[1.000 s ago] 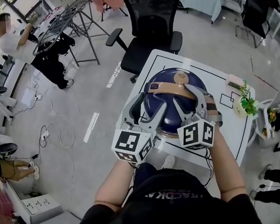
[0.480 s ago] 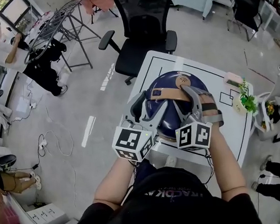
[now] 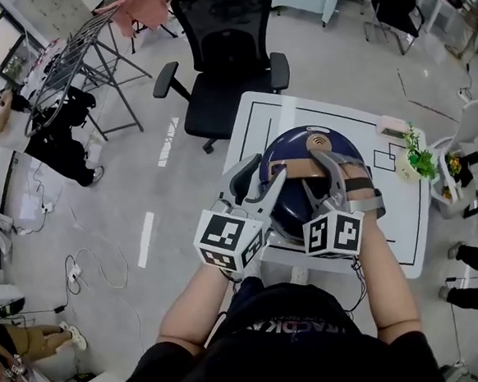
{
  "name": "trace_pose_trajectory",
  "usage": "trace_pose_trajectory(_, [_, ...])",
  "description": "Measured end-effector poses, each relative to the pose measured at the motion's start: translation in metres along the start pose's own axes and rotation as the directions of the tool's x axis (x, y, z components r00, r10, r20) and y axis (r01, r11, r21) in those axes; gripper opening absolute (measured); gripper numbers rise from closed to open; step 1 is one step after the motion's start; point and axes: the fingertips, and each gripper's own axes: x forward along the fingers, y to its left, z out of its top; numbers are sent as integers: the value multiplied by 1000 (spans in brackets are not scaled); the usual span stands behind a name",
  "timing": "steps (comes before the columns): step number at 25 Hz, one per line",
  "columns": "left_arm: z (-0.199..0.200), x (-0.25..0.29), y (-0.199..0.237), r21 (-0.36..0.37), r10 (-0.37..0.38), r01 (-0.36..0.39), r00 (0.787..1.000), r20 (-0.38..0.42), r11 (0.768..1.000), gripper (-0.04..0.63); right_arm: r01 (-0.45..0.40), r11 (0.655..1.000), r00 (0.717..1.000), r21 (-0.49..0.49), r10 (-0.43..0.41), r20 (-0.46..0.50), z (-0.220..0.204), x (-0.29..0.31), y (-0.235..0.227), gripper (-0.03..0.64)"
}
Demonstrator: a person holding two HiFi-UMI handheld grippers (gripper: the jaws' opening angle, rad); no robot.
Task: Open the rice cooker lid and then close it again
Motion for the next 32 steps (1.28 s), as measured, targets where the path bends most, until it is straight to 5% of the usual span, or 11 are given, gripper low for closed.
trace_pose_trajectory(6, [-2, 9, 2, 10, -104, 104, 994, -32, 995, 9, 17, 1000, 998, 26, -16, -58, -2, -1, 0, 192])
trace_pose_trajectory(20, [-22, 24, -2, 38, -290, 296, 951, -109, 955, 3, 39, 998, 991, 44, -33, -131, -6, 2, 0, 191])
trace_pose_trajectory(32, [-23, 25, -2, 38, -344, 349, 934, -99, 936, 3, 57, 997, 985, 42, -49, -162, -8, 5, 1, 189])
